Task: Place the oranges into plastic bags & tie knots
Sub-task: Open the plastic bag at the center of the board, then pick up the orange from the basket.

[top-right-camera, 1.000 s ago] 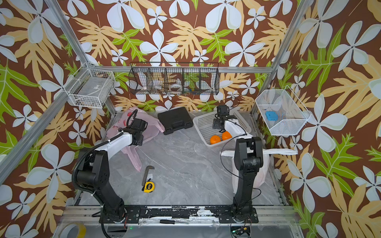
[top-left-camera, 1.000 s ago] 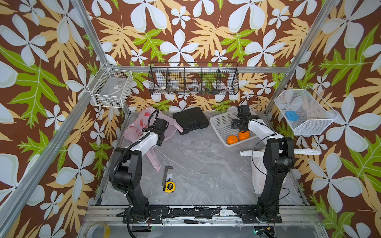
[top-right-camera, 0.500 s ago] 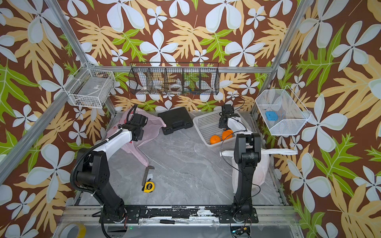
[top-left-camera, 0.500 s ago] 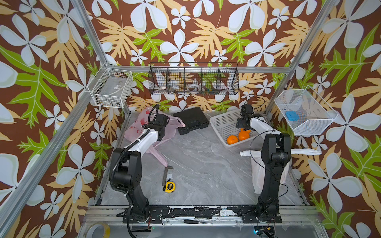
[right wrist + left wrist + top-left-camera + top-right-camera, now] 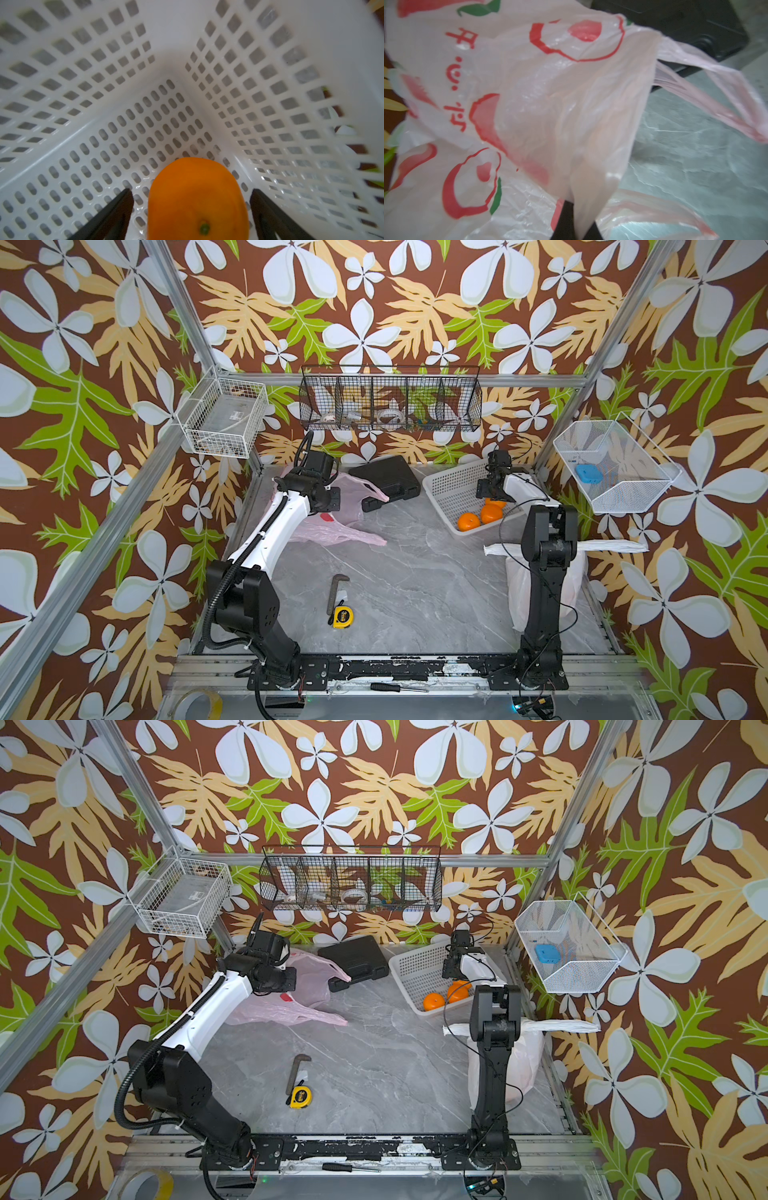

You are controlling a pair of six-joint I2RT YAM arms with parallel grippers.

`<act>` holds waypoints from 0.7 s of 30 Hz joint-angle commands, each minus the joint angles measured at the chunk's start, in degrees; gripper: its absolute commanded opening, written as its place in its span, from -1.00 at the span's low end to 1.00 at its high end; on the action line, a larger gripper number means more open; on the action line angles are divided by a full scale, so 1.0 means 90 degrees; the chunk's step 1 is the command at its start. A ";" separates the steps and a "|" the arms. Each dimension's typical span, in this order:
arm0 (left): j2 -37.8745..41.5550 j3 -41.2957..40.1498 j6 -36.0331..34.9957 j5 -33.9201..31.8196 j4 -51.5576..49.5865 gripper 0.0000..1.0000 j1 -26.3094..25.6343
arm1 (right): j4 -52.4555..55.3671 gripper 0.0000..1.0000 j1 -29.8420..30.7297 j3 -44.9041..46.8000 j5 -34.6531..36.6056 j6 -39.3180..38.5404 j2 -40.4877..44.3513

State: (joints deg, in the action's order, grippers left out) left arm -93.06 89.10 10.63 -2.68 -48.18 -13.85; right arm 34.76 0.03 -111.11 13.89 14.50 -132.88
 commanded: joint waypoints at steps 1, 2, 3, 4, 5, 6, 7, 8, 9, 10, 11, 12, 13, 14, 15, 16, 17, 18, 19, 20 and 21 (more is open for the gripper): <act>0.0198 0.0044 0.0273 0.1533 -0.0239 -1.00 -0.0053 | 0.0190 0.74 -0.0018 -0.0014 -0.0156 -0.0020 -0.0023; 0.0269 0.0031 0.0288 0.1770 -0.0217 -1.00 -0.0064 | 0.0208 0.72 -0.0032 -0.0007 -0.0189 -0.0002 -0.0030; 0.0348 0.0003 0.0285 0.1991 -0.0177 -1.00 -0.0099 | 0.0224 0.69 -0.0051 -0.0008 -0.0223 0.0008 -0.0040; 0.0408 0.0002 0.0284 0.2147 -0.0183 -1.00 -0.0121 | 0.0211 0.65 -0.0064 0.0007 -0.0235 0.0012 -0.0039; 0.0464 -0.0015 0.0259 0.2321 -0.0178 -1.00 -0.0170 | 0.0201 0.60 -0.0072 0.0021 -0.0244 0.0017 -0.0040; 0.0534 -0.0050 0.0213 0.2529 -0.0169 -1.00 -0.0209 | 0.0200 0.56 -0.0082 0.0023 -0.0254 0.0010 -0.0049; 0.0603 -0.0093 0.0150 0.2740 -0.0174 -1.00 -0.0248 | 0.0204 0.55 -0.0106 0.0025 -0.0273 0.0010 -0.0059; 0.0669 -0.0132 0.0090 0.2892 -0.0166 -1.00 -0.0311 | 0.0202 0.52 -0.0111 0.0024 -0.0269 0.0001 -0.0065; 0.0741 -0.0191 -0.0004 0.3031 -0.0154 -1.00 -0.0367 | 0.0200 0.45 -0.0120 0.0026 -0.0264 0.0000 -0.0069; 0.0832 -0.0247 -0.0105 0.3150 -0.0192 -1.00 -0.0438 | 0.0194 0.41 -0.0127 0.0033 -0.0256 -0.0012 -0.0068; 0.0897 -0.0314 -0.0177 0.3230 -0.0201 -1.00 -0.0472 | 0.0184 0.37 -0.0121 0.0041 -0.0255 -0.0018 -0.0053; 0.0991 -0.0420 -0.0214 0.3340 -0.0176 -1.00 -0.0500 | 0.0173 0.32 -0.0121 0.0059 -0.0251 -0.0029 -0.0048; 0.1087 -0.0527 -0.0235 0.3463 -0.0119 -1.00 -0.0496 | 0.0154 0.29 -0.0128 0.0069 -0.0252 -0.0034 -0.0034; 0.1193 -0.0642 -0.0226 0.3586 -0.0036 -1.00 -0.0494 | 0.0151 0.26 -0.0127 0.0087 -0.0253 -0.0039 -0.0019; 0.1307 -0.0750 -0.0185 0.3740 0.0090 -1.00 -0.0495 | 0.0134 0.22 -0.0121 0.0097 -0.0273 -0.0048 -0.0002; 0.1403 -0.0849 -0.0121 0.3926 0.0259 -1.00 -0.0495 | 0.0123 0.17 -0.0121 0.0120 -0.0301 -0.0045 0.0025; 0.1472 -0.0915 -0.0077 0.4134 0.0399 -1.00 -0.0495 | 0.0090 0.15 -0.0128 0.0142 -0.0312 -0.0049 0.0055; 0.1542 -0.1007 0.0036 0.4437 0.0646 -1.00 -0.0502 | 0.0082 0.13 -0.0122 0.0167 -0.0349 -0.0049 0.0099; 0.1593 -0.1102 0.0186 0.4722 0.0955 -1.00 -0.0519 | 0.0058 0.10 -0.0128 0.0204 -0.0403 -0.0059 0.0162; 0.1608 -0.1163 0.0272 0.4925 0.1196 -1.00 -0.0564 | 0.0039 0.09 -0.0129 0.0254 -0.0450 -0.0068 0.0229; 0.1598 -0.1183 0.0297 0.5049 0.1418 -1.00 -0.0719 | 0.0009 0.08 -0.0122 0.0316 -0.0504 -0.0068 0.0332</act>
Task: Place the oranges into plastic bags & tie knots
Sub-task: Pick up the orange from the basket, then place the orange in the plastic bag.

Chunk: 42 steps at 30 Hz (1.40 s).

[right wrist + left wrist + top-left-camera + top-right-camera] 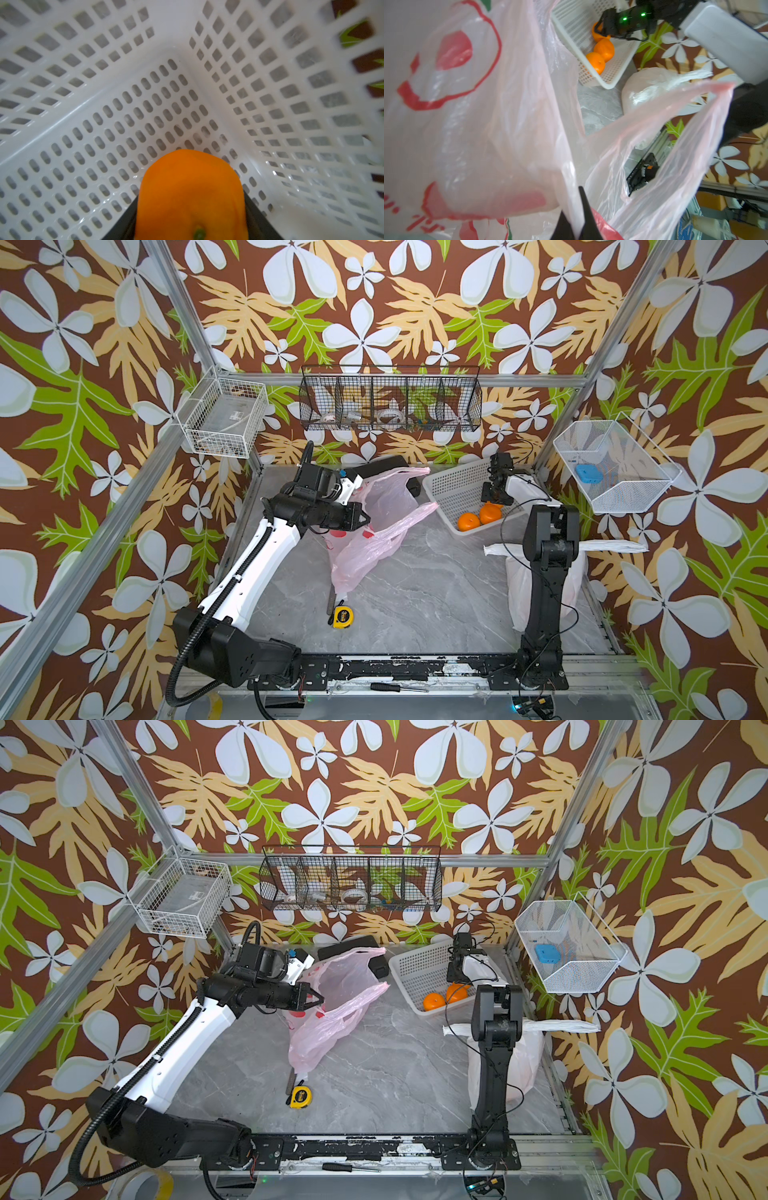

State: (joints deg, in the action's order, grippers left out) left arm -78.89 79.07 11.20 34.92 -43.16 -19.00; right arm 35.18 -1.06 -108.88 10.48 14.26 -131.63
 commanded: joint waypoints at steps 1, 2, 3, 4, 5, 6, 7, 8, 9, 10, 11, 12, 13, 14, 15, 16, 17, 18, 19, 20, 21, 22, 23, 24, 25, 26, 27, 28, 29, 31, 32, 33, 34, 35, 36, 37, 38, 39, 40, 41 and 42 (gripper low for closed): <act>-0.0014 -0.0020 0.0195 0.0790 0.0977 -1.00 -0.0370 | -0.0076 0.06 -0.0007 0.0161 -0.0173 -0.0042 0.0322; -0.0095 0.0087 0.0057 0.0625 0.0924 -1.00 -0.0594 | -0.0108 0.03 -0.0005 0.0230 -0.0192 -0.0042 0.0439; -0.0214 0.0243 -0.0098 0.0486 0.0868 -1.00 -0.0850 | -0.0124 0.00 0.0001 0.0315 -0.0212 -0.0042 0.0592; -0.0341 0.0385 -0.0218 0.0407 0.0836 -1.00 -0.1063 | -0.0126 -0.01 0.0000 0.0390 -0.0229 -0.0042 0.0770; -0.0435 0.0474 -0.0320 0.0369 0.0821 -1.00 -0.1236 | -0.0162 -0.02 -0.0001 0.0486 -0.0262 -0.0033 0.0942; -0.0521 0.0568 -0.0384 0.0367 0.0839 -1.00 -0.1341 | -0.0215 -0.02 -0.0003 0.0618 -0.0302 -0.0021 0.1175; -0.0590 0.0621 -0.0389 0.0376 0.0918 -1.00 -0.1374 | -0.0253 -0.02 -0.0005 0.0769 -0.0353 0.0009 0.1428; -0.0633 0.0652 -0.0386 0.0393 0.0969 -1.00 -0.1375 | -0.0297 -0.03 -0.0007 0.0891 -0.0405 0.0031 0.1666; -0.0639 0.0653 -0.0412 0.0398 0.1053 -1.00 -0.1375 | -0.0351 -0.04 0.0000 0.1033 -0.0466 0.0063 0.1954; -0.0604 0.0569 -0.0367 0.0406 0.1236 -1.00 -0.1375 | -0.0413 -0.05 0.0002 0.1179 -0.0547 0.0101 0.2256; -0.0577 0.0493 -0.0370 0.0461 0.1367 -1.00 -0.1375 | -0.0440 -0.06 0.0012 0.1321 -0.0617 0.0134 0.2513; -0.0547 0.0384 -0.0394 0.0577 0.1504 -1.00 -0.1376 | -0.0442 -0.08 0.0027 0.1469 -0.0698 0.0182 0.2807; -0.0525 0.0248 -0.0412 0.0576 0.1610 -1.00 -0.1376 | -0.0459 -0.08 0.0058 0.1635 -0.0809 0.0211 0.3095; -0.0521 0.0145 -0.0441 0.0424 0.1628 -1.00 -0.1375 | -0.0451 -0.08 0.0086 0.1772 -0.0923 0.0236 0.3354; -0.0539 0.0042 -0.0486 0.0169 0.1586 -1.00 -0.1366 | -0.0455 -0.08 0.0156 0.1944 -0.1003 0.0251 0.3642; -0.0574 -0.0084 -0.0503 -0.0098 0.1563 -1.00 -0.1346 | -0.0439 -0.09 0.0248 0.2122 -0.1068 0.0235 0.3940; -0.0617 -0.0150 -0.0537 -0.0354 0.1516 -1.00 -0.1336 | -0.0395 -0.08 0.0339 0.2242 -0.1187 0.0223 0.4165; -0.0674 -0.0255 -0.0551 -0.0510 0.1506 -1.00 -0.1313 | -0.0328 -0.08 0.0416 0.2408 -0.1317 0.0246 0.4486; -0.0702 -0.0411 -0.0520 -0.0502 0.1664 -1.00 -0.1273 | -0.0309 -0.08 0.0530 0.2616 -0.1425 0.0269 0.4825; -0.0730 -0.0524 -0.0480 -0.0491 0.1796 -1.00 -0.1210 | -0.0291 -0.09 0.0609 0.2801 -0.1455 0.0294 0.5130; -0.0769 -0.0617 -0.0416 -0.0455 0.1919 -1.00 -0.1151 | -0.0280 -0.10 0.0689 0.3041 -0.1376 0.0331 0.5488; -0.0802 -0.0685 -0.0373 -0.0373 0.2030 -1.00 -0.1087 | -0.0236 -0.15 0.0731 0.3273 -0.1308 0.0379 0.5831; -0.0828 -0.0708 -0.0351 -0.0329 0.2098 -1.00 -0.1044 | -0.0153 -0.16 0.0736 0.3429 -0.1223 0.0410 0.6095; -0.0842 -0.0714 -0.0314 -0.0332 0.2162 -1.00 -0.1006 | -0.0010 -0.19 0.0734 0.3599 -0.1062 0.0452 0.6383; -0.0853 -0.0714 -0.0311 -0.0327 0.2226 -1.00 -0.0984 | 0.0110 -0.21 0.0742 0.3752 -0.1014 0.0435 0.6625; -0.0869 -0.0695 -0.0325 -0.0293 0.2247 -1.00 -0.0984 | 0.0159 -0.21 0.0736 0.3880 -0.1232 0.0367 0.6818; -0.0899 -0.0649 -0.0345 -0.0267 0.2245 -1.00 -0.0992 | 0.0237 -0.21 0.0736 0.3977 -0.1654 0.0304 0.6993; -0.0935 -0.0603 -0.0370 -0.0226 0.2209 -1.00 -0.0977 | 0.0272 -0.23 0.0747 0.4035 -0.2229 0.0242 0.7134; -0.0964 -0.0566 -0.0402 -0.0184 0.2180 -1.00 -0.0982 | 0.0228 -0.23 0.0793 0.4072 -0.2798 0.0179 0.7236; -0.0999 -0.0539 -0.0433 -0.0126 0.2165 -1.00 -0.0975 | -0.0047 -0.23 0.1009 0.4108 -0.3942 0.0126 0.7419; -0.1000 -0.0561 -0.0451 -0.0110 0.2191 -1.00 -0.0974 | -0.0231 -0.23 0.1150 0.4091 -0.4225 0.0123 0.7474; -0.1000 -0.0578 -0.0451 -0.0108 0.2217 -1.00 -0.0975 | -0.0453 -0.23 0.1318 0.4060 -0.4398 0.0180 0.7492; -0.1000 -0.0592 -0.0444 -0.0110 0.2234 -1.00 -0.0974 | -0.0673 -0.23 0.1492 0.4001 -0.4648 0.0232 0.7462; -0.0991 -0.0610 -0.0435 -0.0103 0.2244 -1.00 -0.0979 | -0.0914 -0.23 0.1628 0.3975 -0.4862 0.0320 0.7414; -0.0981 -0.0630 -0.0434 -0.0077 0.2277 -1.00 -0.0971 | -0.1209 -0.23 0.1774 0.3975 -0.5010 0.0522 0.7294; -0.0968 -0.0666 -0.0412 -0.0076 0.2326 -1.00 -0.0973 | -0.1417 -0.23 0.1926 0.3929 -0.5024 0.0653 0.7121; -0.0956 -0.0684 -0.0405 -0.0070 0.2351 -1.00 -0.0965 | -0.1536 -0.24 0.2034 0.3879 -0.5008 0.0712 0.6929; -0.0951 -0.0699 -0.0405 -0.0056 0.2375 -1.00 -0.0965 | -0.1645 -0.26 0.2159 0.3842 -0.4897 0.0786 0.6703; -0.0941 -0.0709 -0.0401 -0.0049 0.2407 -1.00 -0.0966 | -0.1709 -0.26 0.2272 0.3776 -0.4759 0.0813 0.6427; -0.0950 -0.0714 -0.0396 -0.0021 0.2412 -1.00 -0.0965 | -0.1752 -0.27 0.2353 0.3724 -0.4687 0.0815 0.6216; -0.0951 -0.0709 -0.0437 0.0041 0.2387 -1.00 -0.0965 | -0.1821 -0.27 0.2405 0.3691 -0.4602 0.0864 0.5981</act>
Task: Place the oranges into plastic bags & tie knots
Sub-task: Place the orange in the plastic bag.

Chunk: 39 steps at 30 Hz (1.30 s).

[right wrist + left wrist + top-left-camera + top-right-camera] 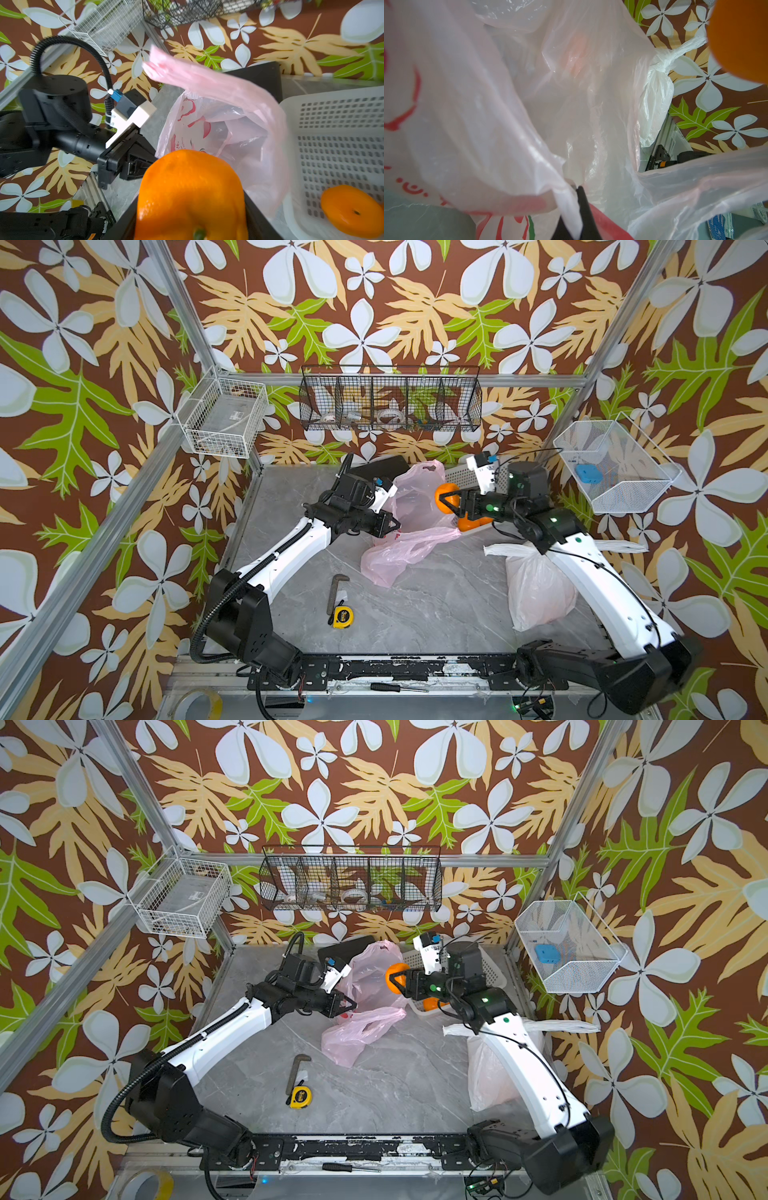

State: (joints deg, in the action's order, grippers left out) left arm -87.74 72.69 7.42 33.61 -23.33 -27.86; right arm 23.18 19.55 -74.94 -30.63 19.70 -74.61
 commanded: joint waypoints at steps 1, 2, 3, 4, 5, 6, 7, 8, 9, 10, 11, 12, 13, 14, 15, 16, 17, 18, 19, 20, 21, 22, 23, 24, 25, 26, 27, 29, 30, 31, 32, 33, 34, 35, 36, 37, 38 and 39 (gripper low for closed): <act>0.0037 0.0000 -0.0081 0.0207 0.0141 -1.00 0.0018 | -0.0577 -0.28 0.0126 -0.0119 -0.0005 0.0334 -0.0555; 0.0068 -0.0021 -0.0118 0.0211 0.0139 -1.00 0.0017 | -0.0671 -0.29 0.0127 -0.0123 -0.0005 0.0403 -0.0720; 0.0107 -0.0057 -0.0130 0.0184 0.0164 -1.00 0.0019 | -0.0738 -0.29 0.0156 -0.0177 0.0013 0.0464 -0.0917; 0.0138 -0.0080 -0.0148 0.0156 0.0166 -1.00 0.0019 | -0.0786 -0.28 0.0205 -0.0227 0.0010 0.0481 -0.1067; 0.0156 -0.0097 -0.0146 0.0139 0.0183 -1.00 0.0019 | -0.0811 -0.27 0.0296 -0.0294 -0.0027 0.0447 -0.1200; 0.0155 -0.0104 -0.0132 0.0133 0.0189 -1.00 0.0028 | -0.0760 -0.23 0.0425 -0.0384 -0.0034 0.0378 -0.1346; 0.0150 -0.0098 -0.0129 0.0126 0.0195 -1.00 0.0037 | -0.0649 -0.17 0.0570 -0.0475 0.0026 0.0284 -0.1495; 0.0128 -0.0097 -0.0109 0.0115 0.0205 -1.00 0.0047 | -0.0551 -0.08 0.0670 -0.0542 0.0120 0.0230 -0.1622; 0.0118 -0.0109 -0.0059 0.0104 0.0248 -1.00 0.0071 | -0.0455 0.08 0.0763 -0.0598 0.0192 0.0181 -0.1752; 0.0118 -0.0139 0.0024 0.0104 0.0321 -1.00 0.0117 | -0.0392 0.33 0.0830 -0.0619 0.0391 0.0151 -0.1863; 0.0124 -0.0185 0.0108 0.0123 0.0410 -1.00 0.0167 | -0.0335 0.46 0.0845 -0.0639 0.0521 0.0151 -0.1934; 0.0147 -0.0272 0.0208 0.0171 0.0549 -1.00 0.0241 | -0.0303 0.59 0.0856 -0.0656 0.0618 0.0155 -0.1972; 0.0174 -0.0335 0.0273 0.0263 0.0649 -1.00 0.0313 | -0.0290 0.74 0.0855 -0.0654 0.0685 0.0136 -0.1974; 0.0188 -0.0377 0.0304 0.0321 0.0715 -1.00 0.0363 | -0.0265 0.85 0.0864 -0.0667 0.0770 0.0112 -0.1935; 0.0189 -0.0407 0.0303 0.0329 0.0731 -1.00 0.0397 | -0.0239 0.90 0.0850 -0.0694 0.0842 0.0065 -0.1876; 0.0189 -0.0409 0.0280 0.0337 0.0724 -1.00 0.0400 | -0.0188 0.93 0.0847 -0.0739 0.0902 0.0001 -0.1816; 0.0179 -0.0410 0.0260 0.0348 0.0712 -1.00 0.0396 | -0.0098 0.95 0.0850 -0.0827 0.0971 -0.0067 -0.1732; 0.0161 -0.0407 0.0249 0.0348 0.0708 -1.00 0.0407 | -0.0027 0.96 0.0847 -0.0909 0.1066 -0.0160 -0.1634; 0.0143 -0.0398 0.0227 0.0353 0.0710 -1.00 0.0409 | 0.0044 0.96 0.0845 -0.0973 0.1168 -0.0241 -0.1531; 0.0121 -0.0383 0.0213 0.0348 0.0673 -1.00 0.0412 | 0.0178 0.96 0.0850 -0.1072 0.1345 -0.0367 -0.1411; 0.0102 -0.0370 0.0187 0.0339 0.0637 -1.00 0.0428 | 0.0271 0.95 0.0845 -0.1135 0.1593 -0.0510 -0.1226; 0.0092 -0.0369 0.0174 0.0338 0.0620 -1.00 0.0443 | 0.0246 0.94 0.0845 -0.1102 0.1870 -0.0587 -0.1028; 0.0091 -0.0380 0.0172 0.0344 0.0625 -1.00 0.0458 | 0.0163 0.93 0.0845 -0.1006 0.2301 -0.0644 -0.0759; 0.0095 -0.0398 0.0172 0.0351 0.0653 -1.00 0.0475 | 0.0042 0.92 0.0836 -0.0856 0.2790 -0.0715 -0.0474; 0.0092 -0.0410 0.0171 0.0358 0.0651 -1.00 0.0485 | -0.0080 0.91 0.0825 -0.0705 0.3270 -0.0785 -0.0244; 0.0091 -0.0407 0.0158 0.0367 0.0657 -1.00 0.0488 | -0.0257 0.89 0.0806 -0.0421 0.4038 -0.0901 -0.0017; 0.0091 -0.0405 0.0146 0.0377 0.0655 -1.00 0.0488 | -0.0382 0.86 0.0793 -0.0164 0.4810 -0.0962 0.0167; 0.0088 -0.0410 0.0145 0.0377 0.0659 -1.00 0.0498 | -0.0343 0.83 0.0493 0.0158 0.5696 -0.0834 0.0299; 0.0090 -0.0409 0.0150 0.0369 0.0659 -1.00 0.0506 | -0.0271 0.81 0.0218 0.0308 0.5849 -0.0606 0.0320; 0.0081 -0.0409 0.0148 0.0368 0.0655 -1.00 0.0507 | -0.0229 0.80 -0.0071 0.0440 0.5801 -0.0364 0.0309; 0.0080 -0.0408 0.0152 0.0368 0.0649 -1.00 0.0507 | -0.0125 0.78 -0.0433 0.0530 0.5608 -0.0087 0.0223; 0.0090 -0.0405 0.0142 0.0368 0.0632 -1.00 0.0507 | 0.0118 0.73 -0.0764 0.0453 0.5322 0.0103 -0.0015; 0.0096 -0.0406 0.0141 0.0368 0.0621 -1.00 0.0512 | 0.0388 0.71 -0.0971 0.0277 0.5026 0.0114 -0.0295; 0.0101 -0.0410 0.0137 0.0367 0.0620 -1.00 0.0513 | 0.0803 0.69 -0.1079 -0.0047 0.4873 0.0033 -0.0784; 0.0102 -0.0412 0.0142 0.0368 0.0620 -1.00 0.0509 | 0.1184 0.65 -0.1093 -0.0411 0.4773 -0.0144 -0.1236; 0.0106 -0.0405 0.0142 0.0377 0.0612 -1.00 0.0516 | 0.1482 0.64 -0.1084 -0.0714 0.4575 -0.0267 -0.1673; 0.0101 -0.0387 0.0136 0.0360 0.0605 -1.00 0.0502 | 0.1807 0.64 -0.1097 -0.1038 0.4249 -0.0311 -0.2057; 0.0087 -0.0381 0.0133 0.0349 0.0585 -1.00 0.0516 | 0.2053 0.62 -0.1108 -0.1302 0.4038 -0.0357 -0.2470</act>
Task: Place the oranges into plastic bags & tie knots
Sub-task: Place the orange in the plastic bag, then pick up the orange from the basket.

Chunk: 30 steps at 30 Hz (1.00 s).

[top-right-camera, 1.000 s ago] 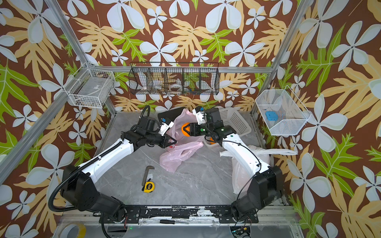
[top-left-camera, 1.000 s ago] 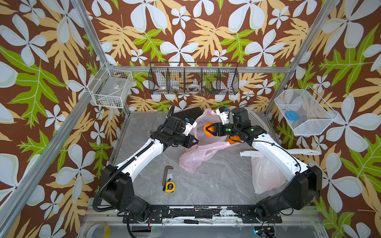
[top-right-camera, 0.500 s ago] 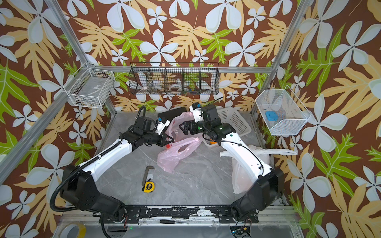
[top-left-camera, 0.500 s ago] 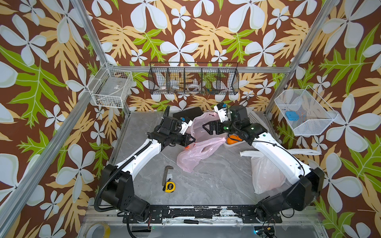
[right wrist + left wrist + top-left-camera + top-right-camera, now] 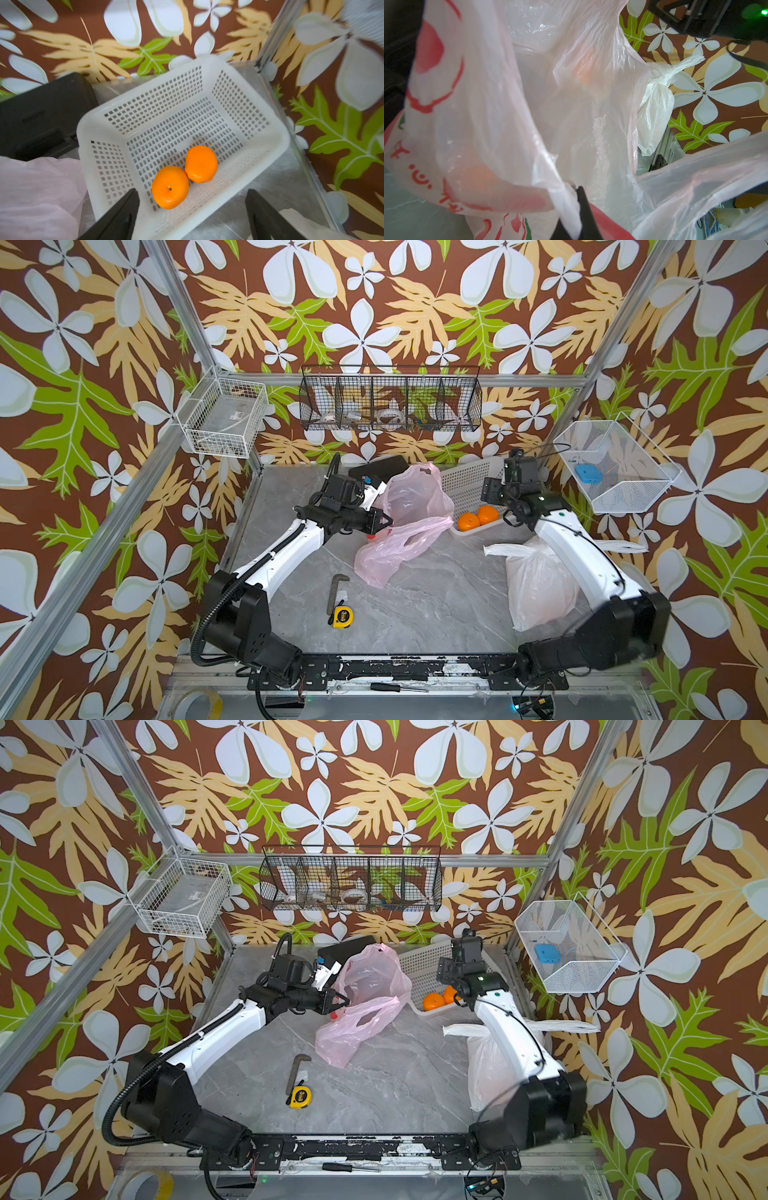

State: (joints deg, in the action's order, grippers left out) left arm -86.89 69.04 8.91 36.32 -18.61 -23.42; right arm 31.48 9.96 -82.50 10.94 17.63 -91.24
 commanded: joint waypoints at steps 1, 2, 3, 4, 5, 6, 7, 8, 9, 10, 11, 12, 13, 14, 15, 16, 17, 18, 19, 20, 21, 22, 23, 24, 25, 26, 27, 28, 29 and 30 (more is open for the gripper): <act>-0.0002 0.0023 -0.0033 0.0046 0.0056 -1.00 0.0022 | 0.1311 0.63 -0.0042 -0.0643 -0.0708 -0.0146 -0.0921; -0.0003 0.0025 -0.0034 0.0047 0.0060 -1.00 0.0023 | 0.1522 0.63 -0.0042 -0.0839 -0.0802 -0.0169 -0.1230; -0.0004 0.0020 -0.0033 0.0053 0.0065 -1.00 0.0015 | 0.1627 0.63 -0.0042 -0.0943 -0.0816 -0.0188 -0.1489; -0.0004 0.0017 -0.0028 0.0057 0.0068 -1.00 0.0017 | 0.1713 0.63 -0.0042 -0.1031 -0.0812 -0.0209 -0.1697; -0.0004 0.0012 -0.0016 0.0066 0.0076 -1.00 0.0018 | 0.1875 0.63 -0.0042 -0.1162 -0.0800 -0.0229 -0.1908; -0.0008 0.0000 -0.0017 0.0076 0.0085 -1.00 0.0011 | 0.1948 0.62 -0.0050 -0.1236 -0.0802 -0.0229 -0.2099; -0.0004 -0.0004 -0.0017 0.0086 0.0080 -1.00 0.0024 | 0.1973 0.62 -0.0047 -0.1270 -0.0861 -0.0239 -0.2223; -0.0004 -0.0003 -0.0013 0.0086 0.0085 -1.00 0.0013 | 0.2030 0.62 -0.0049 -0.1324 -0.1018 -0.0259 -0.2360; -0.0004 0.0005 -0.0024 0.0086 0.0073 -1.00 0.0014 | 0.2069 0.62 -0.0049 -0.1355 -0.1118 -0.0255 -0.2463; 0.0001 0.0015 -0.0037 0.0076 0.0052 -1.00 0.0020 | 0.2114 0.62 -0.0051 -0.1387 -0.1199 -0.0239 -0.2573; 0.0006 0.0029 -0.0057 0.0073 0.0034 -1.00 0.0017 | 0.2180 0.62 -0.0052 -0.1424 -0.1248 -0.0248 -0.2673; 0.0021 0.0023 -0.0062 0.0074 0.0027 -1.00 0.0015 | 0.2203 0.63 -0.0052 -0.1415 -0.1283 -0.0250 -0.2742; 0.0026 0.0017 -0.0063 0.0063 0.0029 -1.00 0.0014 | 0.2205 0.65 -0.0048 -0.1395 -0.1293 -0.0250 -0.2811; 0.0035 0.0015 -0.0071 0.0067 0.0027 -1.00 0.0014 | 0.2212 0.67 -0.0051 -0.1381 -0.1284 -0.0250 -0.2875; 0.0036 0.0027 -0.0072 0.0058 0.0025 -1.00 0.0017 | 0.2210 0.68 -0.0050 -0.1380 -0.1239 -0.0250 -0.2930; 0.0036 0.0039 -0.0081 0.0057 0.0005 -1.00 0.0022 | 0.2188 0.69 -0.0049 -0.1384 -0.1155 -0.0241 -0.2988; 0.0026 0.0054 -0.0096 0.0057 -0.0010 -1.00 0.0019 | 0.2159 0.69 -0.0051 -0.1385 -0.1088 -0.0233 -0.3042; 0.0021 0.0061 -0.0107 0.0054 -0.0017 -1.00 0.0022 | 0.2147 0.69 -0.0051 -0.1395 -0.1065 -0.0238 -0.3103; 0.0026 0.0065 -0.0107 0.0057 -0.0022 -1.00 0.0015 | 0.2146 0.68 -0.0054 -0.1431 -0.1066 -0.0247 -0.3171; 0.0023 0.0069 -0.0110 0.0057 -0.0023 -1.00 0.0012 | 0.2122 0.65 -0.0061 -0.1464 -0.1074 -0.0250 -0.3238; 0.0016 0.0073 -0.0118 0.0057 -0.0041 -1.00 0.0012 | 0.2108 0.62 -0.0059 -0.1482 -0.1083 -0.0250 -0.3290; 0.0014 0.0074 -0.0120 0.0048 -0.0056 -1.00 0.0014 | 0.2124 0.57 -0.0056 -0.1521 -0.1091 -0.0250 -0.3345; 0.0016 0.0091 -0.0130 0.0047 -0.0065 -1.00 0.0018 | 0.2150 0.52 -0.0052 -0.1571 -0.1094 -0.0250 -0.3400; 0.0016 0.0084 -0.0138 0.0047 -0.0070 -1.00 0.0021 | 0.2172 0.46 -0.0057 -0.1592 -0.1105 -0.0250 -0.3422; 0.0019 0.0089 -0.0131 0.0046 -0.0071 -1.00 0.0012 | 0.2171 0.36 -0.0052 -0.1590 -0.1107 -0.0257 -0.3414; 0.0018 0.0098 -0.0136 0.0040 -0.0086 -1.00 0.0019 | 0.2157 0.27 -0.0052 -0.1562 -0.1109 -0.0259 -0.3390; 0.0025 0.0093 -0.0132 0.0037 -0.0076 -1.00 0.0020 | 0.2156 0.21 -0.0054 -0.1532 -0.1111 -0.0268 -0.3362; 0.0035 0.0093 -0.0140 0.0032 -0.0076 -1.00 0.0017 | 0.2157 0.13 -0.0052 -0.1509 -0.1104 -0.0284 -0.3309; 0.0036 0.0101 -0.0137 0.0037 -0.0078 -1.00 0.0023 | 0.2156 0.06 -0.0060 -0.1476 -0.1078 -0.0289 -0.3233; 0.0029 0.0103 -0.0137 0.0032 -0.0081 -1.00 0.0023 | 0.2142 0.03 -0.0058 -0.1440 -0.1065 -0.0289 -0.3142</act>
State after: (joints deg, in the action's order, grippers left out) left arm -86.89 69.49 7.99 36.40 -19.11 -23.42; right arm 49.71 9.43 -95.88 0.56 15.35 -120.81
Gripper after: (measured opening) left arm 0.047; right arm 0.532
